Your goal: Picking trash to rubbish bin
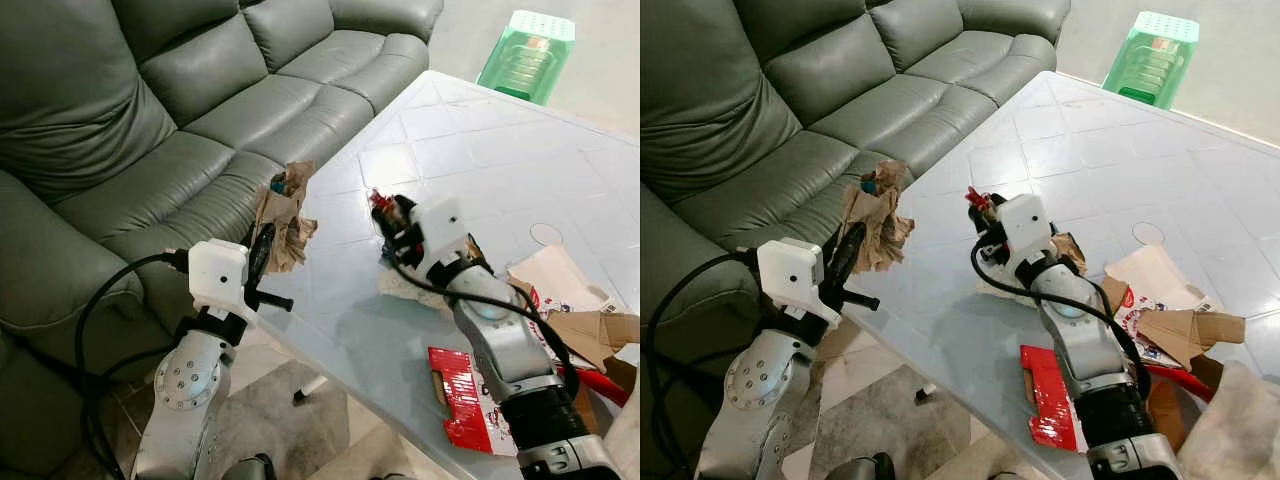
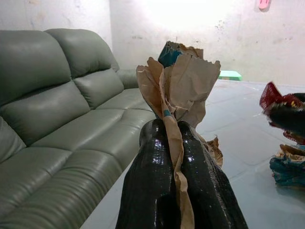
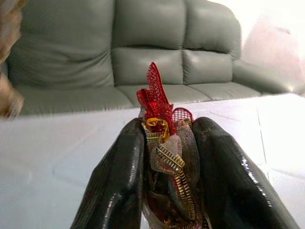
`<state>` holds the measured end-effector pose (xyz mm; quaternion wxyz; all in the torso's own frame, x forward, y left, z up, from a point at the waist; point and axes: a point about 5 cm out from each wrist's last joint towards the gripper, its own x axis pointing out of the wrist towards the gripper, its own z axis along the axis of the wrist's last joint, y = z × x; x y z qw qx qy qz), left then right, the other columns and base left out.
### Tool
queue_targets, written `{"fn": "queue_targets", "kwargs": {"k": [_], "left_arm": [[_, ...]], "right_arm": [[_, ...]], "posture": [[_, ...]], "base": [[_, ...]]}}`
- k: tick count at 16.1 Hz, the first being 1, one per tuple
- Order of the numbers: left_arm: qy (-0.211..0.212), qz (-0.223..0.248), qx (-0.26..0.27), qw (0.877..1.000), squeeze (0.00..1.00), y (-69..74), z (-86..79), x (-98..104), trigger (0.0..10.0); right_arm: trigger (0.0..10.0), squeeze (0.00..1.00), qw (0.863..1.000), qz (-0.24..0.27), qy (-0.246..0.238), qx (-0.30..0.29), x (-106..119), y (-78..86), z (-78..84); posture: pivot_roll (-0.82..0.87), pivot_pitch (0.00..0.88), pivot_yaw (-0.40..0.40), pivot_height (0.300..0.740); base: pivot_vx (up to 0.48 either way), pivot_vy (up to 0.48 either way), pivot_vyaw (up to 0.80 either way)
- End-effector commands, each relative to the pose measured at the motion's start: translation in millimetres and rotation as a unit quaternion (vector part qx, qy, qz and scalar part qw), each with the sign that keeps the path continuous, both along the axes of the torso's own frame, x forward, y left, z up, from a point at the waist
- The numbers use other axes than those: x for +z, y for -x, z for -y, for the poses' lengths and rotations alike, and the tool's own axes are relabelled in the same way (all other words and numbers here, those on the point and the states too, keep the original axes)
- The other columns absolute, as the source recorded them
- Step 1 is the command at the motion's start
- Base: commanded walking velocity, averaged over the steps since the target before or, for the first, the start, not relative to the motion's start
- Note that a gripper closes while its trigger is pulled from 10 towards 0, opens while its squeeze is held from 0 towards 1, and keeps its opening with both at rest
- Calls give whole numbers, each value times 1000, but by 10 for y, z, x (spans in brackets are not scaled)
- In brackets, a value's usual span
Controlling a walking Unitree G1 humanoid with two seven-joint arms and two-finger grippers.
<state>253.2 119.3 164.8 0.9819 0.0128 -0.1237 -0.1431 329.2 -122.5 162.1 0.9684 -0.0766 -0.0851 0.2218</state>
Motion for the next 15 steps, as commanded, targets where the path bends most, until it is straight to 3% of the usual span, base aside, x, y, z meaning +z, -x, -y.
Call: {"fn": "queue_targets", "kwargs": {"k": [1,4,7,12,15], "left_arm": [[11,-8,-1,1000,0,-27,8,-4,0],[14,-9,-1,1000,0,-46,5,0,0],[-2,-6,50,999,0,-74,-58,2,0],[66,-96,72,991,0,-164,-107,-170,0],[82,-89,77,990,0,-269,-145,-69,0]], "right_arm": [[0,0,998,-9,-52,-25,75,3,90],[0,0,994,-18,-101,-44,159,-21,142],[0,0,989,3,-125,-81,377,-13,228],[0,0,984,-12,-136,-115,372,116,312],[0,0,974,-28,-165,-150,341,145,397]], "posture": [[-2,107,-22,740],[-6,105,-19,740],[-16,105,-13,740],[-35,105,-2,740],[-30,99,9,740]], "base": [[0,0,0],[0,0,0],[0,0,0],[0,0,0],[0,0,0]]}}
